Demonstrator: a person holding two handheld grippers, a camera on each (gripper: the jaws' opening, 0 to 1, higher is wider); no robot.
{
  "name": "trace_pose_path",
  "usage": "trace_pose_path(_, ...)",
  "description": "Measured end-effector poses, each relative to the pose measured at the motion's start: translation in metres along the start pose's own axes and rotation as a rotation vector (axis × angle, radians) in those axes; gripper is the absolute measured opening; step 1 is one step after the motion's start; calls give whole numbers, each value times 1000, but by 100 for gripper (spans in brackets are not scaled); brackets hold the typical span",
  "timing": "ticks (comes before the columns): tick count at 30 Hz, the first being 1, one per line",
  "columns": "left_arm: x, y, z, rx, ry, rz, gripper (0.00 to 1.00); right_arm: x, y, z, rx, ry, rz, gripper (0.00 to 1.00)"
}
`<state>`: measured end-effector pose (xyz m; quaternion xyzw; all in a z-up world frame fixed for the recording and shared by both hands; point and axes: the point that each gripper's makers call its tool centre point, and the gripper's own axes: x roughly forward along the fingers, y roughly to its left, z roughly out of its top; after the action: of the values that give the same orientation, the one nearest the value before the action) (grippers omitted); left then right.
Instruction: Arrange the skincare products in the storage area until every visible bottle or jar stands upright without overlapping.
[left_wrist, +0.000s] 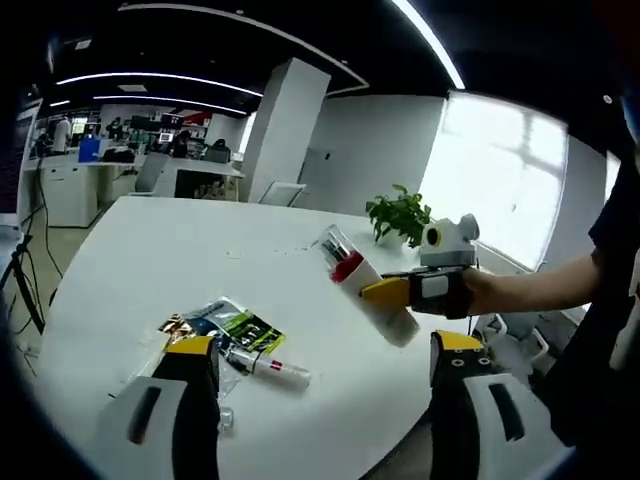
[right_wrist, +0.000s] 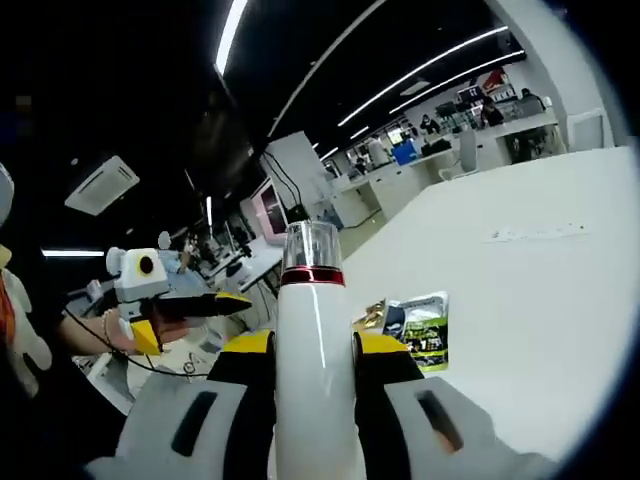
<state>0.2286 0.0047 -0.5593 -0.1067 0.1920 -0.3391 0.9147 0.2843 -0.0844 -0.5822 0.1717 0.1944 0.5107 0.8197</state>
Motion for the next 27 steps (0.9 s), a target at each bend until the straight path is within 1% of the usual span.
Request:
trace_pose_path(1, 2, -7, 1, -20, 7, -44, 79, -2, 4, 1, 9, -11, 14, 29)
trace_pose_path(2, 3, -8, 1, -29, 10, -57, 79, -4, 9, 2, 14, -24, 22, 29)
trace_pose_path(3, 5, -13, 2, -45, 18, -90, 79, -6, 15, 3, 16, -34, 27, 29)
trace_pose_path(4, 7, -15, 7, -53, 3, -87, 79, -8, 21, 4, 25, -50, 44, 29)
trace_pose_path(7, 13, -32, 15, -113, -19, -162, 78, -14, 34, 6, 42, -83, 71, 29)
trace_pose_path(9, 18, -38, 21, -133, -37, -187, 77, -19, 41, 7, 45, -98, 88, 29)
trace_pose_path(12, 26, -49, 24, -148, -30, -236, 76, -25, 51, 9, 53, -123, 117, 29)
trace_pose_path(16, 33, -65, 28, -135, -29, -294, 71, -34, 62, 11, 54, -147, 155, 29)
trace_pose_path(20, 41, -82, 38, -168, -62, -368, 67, -42, 71, 12, 62, -171, 188, 29)
trace_pose_path(23, 46, -89, 42, -173, -77, -394, 60, -48, 77, 12, 67, -184, 201, 29)
trace_pose_path(27, 51, -98, 42, -178, -73, -425, 52, -56, 80, 14, 81, -215, 207, 29)
